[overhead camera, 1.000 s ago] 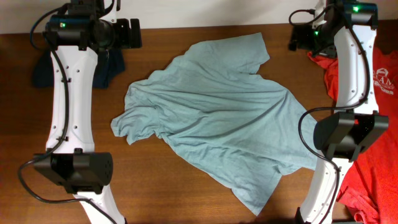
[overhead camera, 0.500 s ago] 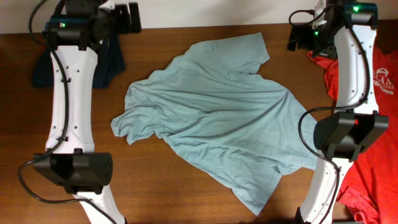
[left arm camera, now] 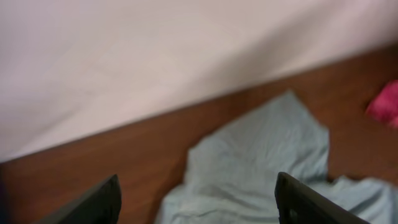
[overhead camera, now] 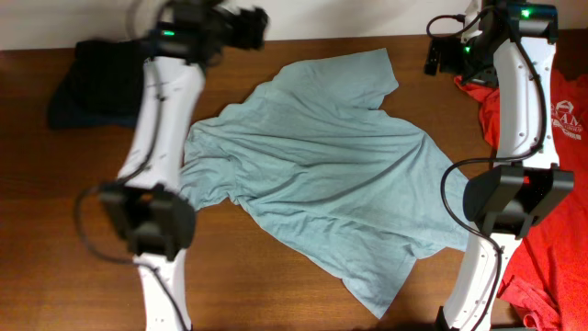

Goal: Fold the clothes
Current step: 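Reach the left gripper to the shirt's upper-left sleeve edge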

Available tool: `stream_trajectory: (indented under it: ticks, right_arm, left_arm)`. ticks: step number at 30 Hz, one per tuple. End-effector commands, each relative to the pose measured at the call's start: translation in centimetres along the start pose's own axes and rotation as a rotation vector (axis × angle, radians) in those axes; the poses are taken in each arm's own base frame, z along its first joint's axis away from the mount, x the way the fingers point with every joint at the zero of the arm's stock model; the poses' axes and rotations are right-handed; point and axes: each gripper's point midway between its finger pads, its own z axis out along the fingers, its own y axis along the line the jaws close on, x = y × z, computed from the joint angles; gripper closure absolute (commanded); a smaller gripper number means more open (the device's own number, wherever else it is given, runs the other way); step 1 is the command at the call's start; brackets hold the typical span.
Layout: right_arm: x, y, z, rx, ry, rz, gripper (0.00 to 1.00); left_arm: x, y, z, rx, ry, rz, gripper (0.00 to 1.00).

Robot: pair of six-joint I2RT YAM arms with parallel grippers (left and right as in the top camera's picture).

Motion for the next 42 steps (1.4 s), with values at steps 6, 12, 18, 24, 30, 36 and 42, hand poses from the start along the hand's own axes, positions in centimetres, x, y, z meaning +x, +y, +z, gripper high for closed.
stream_trajectory:
  ticks: [6, 12, 18, 24, 30, 36, 42]
  right_arm:
    - [-0.3, -0.1, -0.7, 0.008, -0.02, -0.006, 0.01]
    - [-0.3, -0.1, -0.7, 0.008, -0.02, -0.006, 0.01]
    - [-0.3, -0.1, -0.7, 0.008, -0.019, -0.006, 0.01]
    - [-0.3, -0.1, -0.7, 0.008, -0.019, -0.006, 0.01]
    - [-0.3, -0.1, -0.7, 0.008, -0.02, -0.006, 0.01]
    - [-0.3, -0.1, -0.7, 0.008, -0.019, -0.006, 0.01]
    - [-0.3, -0.1, -0.7, 0.008, -0.019, -0.006, 0.01]
  left_arm:
    - [8.8, 0.8, 9.4, -0.056, 0.191, 0.135, 0.2]
    - [12.4, 2.0, 12.5, -0.07, 0.254, 0.167, 0.21]
    - [15.4, 2.9, 14.7, -0.09, 0.301, 0.164, 0.24]
    - [15.9, 3.1, 15.3, -0.095, 0.3, 0.164, 0.38]
    - [15.7, 3.2, 15.4, -0.098, 0.289, 0.165, 0.46]
    - [16.0, 4.6, 15.4, -0.172, 0.302, 0.173, 0.55]
    - [16.2, 5.2, 15.4, -0.188, 0.308, 0.171, 0.6]
